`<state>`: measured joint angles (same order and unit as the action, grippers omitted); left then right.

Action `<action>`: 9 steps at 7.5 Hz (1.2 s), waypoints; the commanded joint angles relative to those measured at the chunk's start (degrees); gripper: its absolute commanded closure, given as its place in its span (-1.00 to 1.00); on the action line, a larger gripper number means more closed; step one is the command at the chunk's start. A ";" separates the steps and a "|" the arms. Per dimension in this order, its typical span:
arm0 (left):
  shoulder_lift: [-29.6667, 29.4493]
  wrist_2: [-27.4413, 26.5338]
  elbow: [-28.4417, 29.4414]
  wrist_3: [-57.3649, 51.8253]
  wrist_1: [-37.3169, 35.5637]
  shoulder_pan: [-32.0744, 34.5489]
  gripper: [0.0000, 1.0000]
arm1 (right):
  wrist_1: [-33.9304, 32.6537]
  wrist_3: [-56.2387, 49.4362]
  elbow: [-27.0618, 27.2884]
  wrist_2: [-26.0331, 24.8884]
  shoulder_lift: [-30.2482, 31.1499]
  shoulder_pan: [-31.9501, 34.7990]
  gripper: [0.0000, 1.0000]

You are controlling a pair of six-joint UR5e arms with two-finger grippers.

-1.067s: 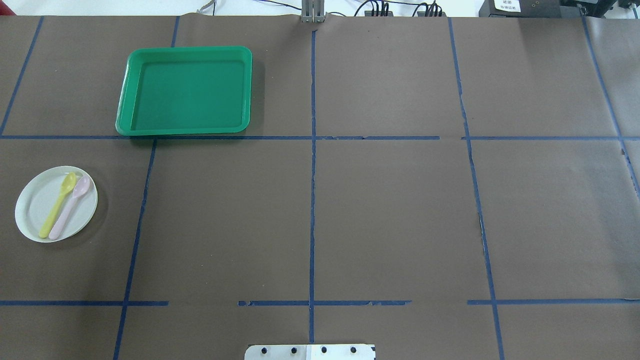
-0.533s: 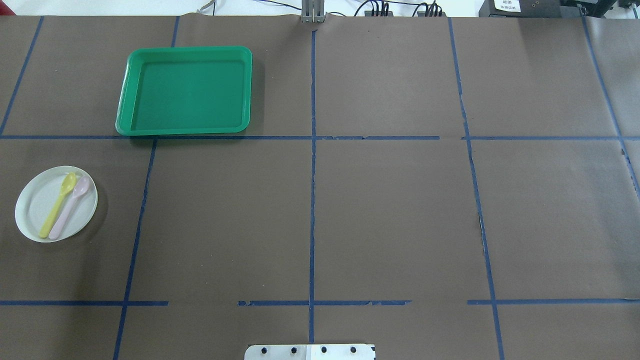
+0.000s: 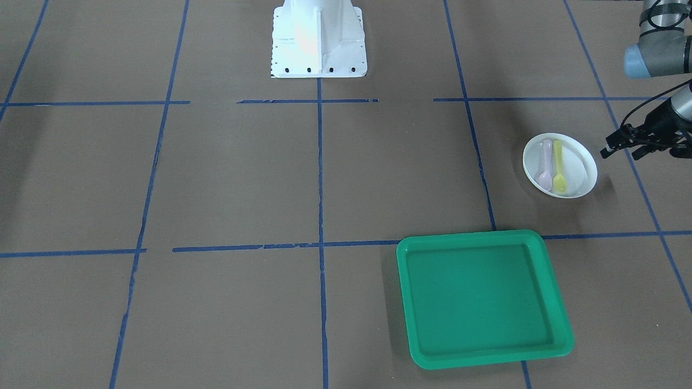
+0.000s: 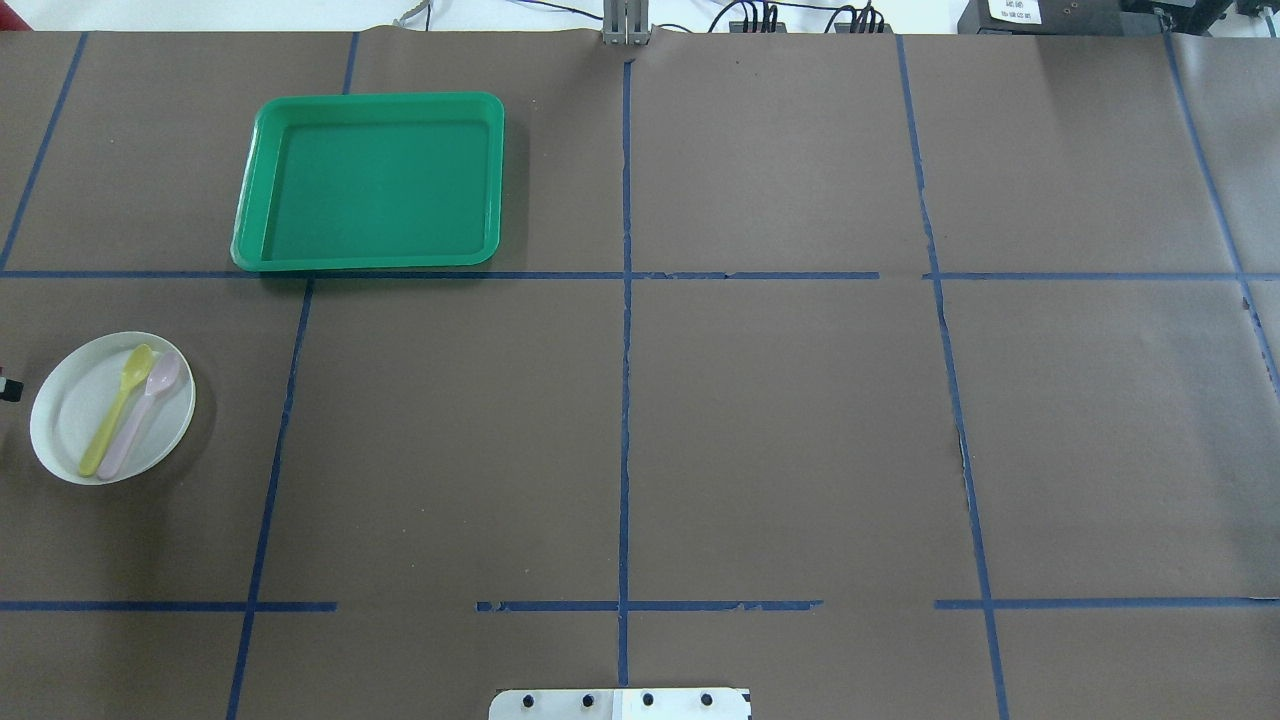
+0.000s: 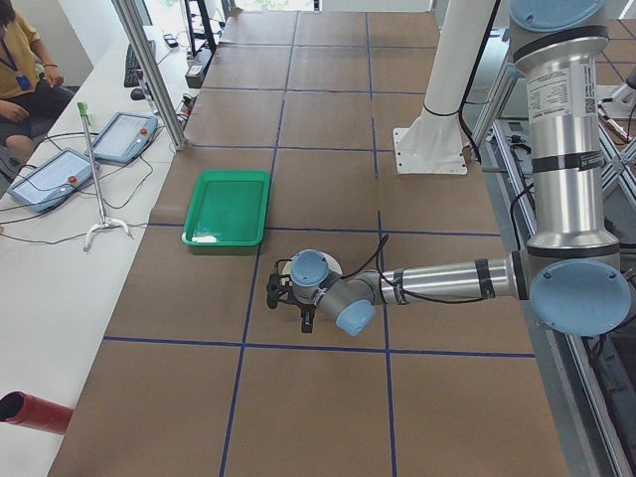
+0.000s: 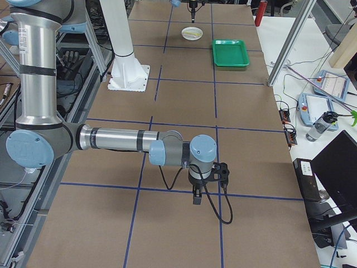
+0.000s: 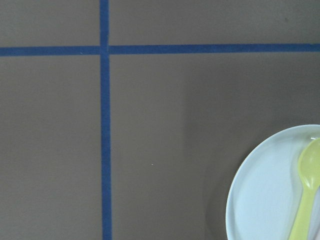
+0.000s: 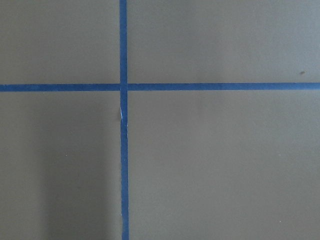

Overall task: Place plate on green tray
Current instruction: 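Grasp the white plate's rim with the left gripper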

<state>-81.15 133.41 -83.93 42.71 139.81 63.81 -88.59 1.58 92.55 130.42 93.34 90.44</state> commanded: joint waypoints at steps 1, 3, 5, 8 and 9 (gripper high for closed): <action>-0.32 -5.87 0.70 4.66 2.22 -4.21 -1.00 | 0.00 0.00 0.00 -0.08 0.00 0.00 -1.00; -1.54 -5.97 0.70 4.84 2.05 -4.22 -0.96 | -0.09 0.00 0.00 -0.08 0.00 0.00 -1.00; -1.81 -6.06 0.70 5.45 1.96 -6.14 -0.93 | 0.00 0.00 0.00 -0.08 0.00 0.00 -1.00; -1.73 -6.06 0.53 5.99 1.96 -6.95 -0.09 | -0.09 0.00 0.00 0.00 0.00 0.00 -1.00; -1.55 -5.63 0.26 5.81 1.78 -6.95 0.57 | 0.00 0.00 0.00 -0.08 0.00 0.00 -1.00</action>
<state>-82.87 127.44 -83.44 48.64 141.73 56.93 -88.63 1.58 92.55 130.39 93.34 90.44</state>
